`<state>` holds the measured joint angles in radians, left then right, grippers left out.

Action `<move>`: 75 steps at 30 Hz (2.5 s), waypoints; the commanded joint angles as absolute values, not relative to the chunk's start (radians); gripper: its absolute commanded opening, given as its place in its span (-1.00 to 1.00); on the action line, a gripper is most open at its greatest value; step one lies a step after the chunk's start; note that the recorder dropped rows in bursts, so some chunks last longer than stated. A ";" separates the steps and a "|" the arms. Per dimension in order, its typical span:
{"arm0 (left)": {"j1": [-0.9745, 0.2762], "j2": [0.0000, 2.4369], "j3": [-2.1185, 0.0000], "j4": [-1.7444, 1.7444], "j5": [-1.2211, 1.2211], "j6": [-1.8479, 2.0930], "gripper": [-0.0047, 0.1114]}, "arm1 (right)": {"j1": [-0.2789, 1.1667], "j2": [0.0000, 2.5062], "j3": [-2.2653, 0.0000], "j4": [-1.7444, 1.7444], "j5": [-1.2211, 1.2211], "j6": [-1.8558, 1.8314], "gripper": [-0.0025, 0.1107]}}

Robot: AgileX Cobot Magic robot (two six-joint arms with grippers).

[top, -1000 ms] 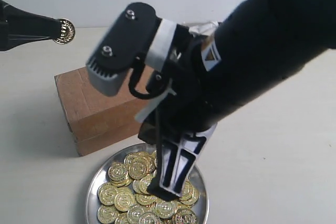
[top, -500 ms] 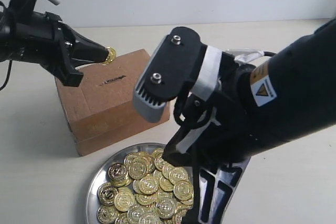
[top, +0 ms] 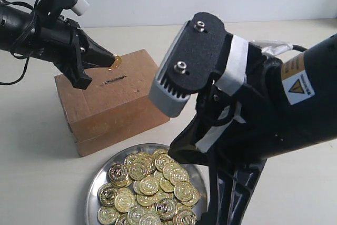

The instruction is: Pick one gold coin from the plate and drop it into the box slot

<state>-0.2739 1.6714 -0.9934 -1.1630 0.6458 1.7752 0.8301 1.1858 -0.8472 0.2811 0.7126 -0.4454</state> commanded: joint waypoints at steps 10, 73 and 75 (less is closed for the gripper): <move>-0.278 1.720 -0.999 -1.170 0.667 1.728 -0.92 | 0.826 1.177 -0.845 0.285 0.691 -0.442 -0.96; -0.278 1.157 -1.004 -0.886 0.724 1.306 -0.92 | 0.826 1.175 -0.845 0.133 0.243 -0.394 -0.96; -0.278 1.118 -1.004 -0.886 0.727 1.303 -0.92 | 0.826 1.175 -0.845 0.152 0.238 -0.394 -0.96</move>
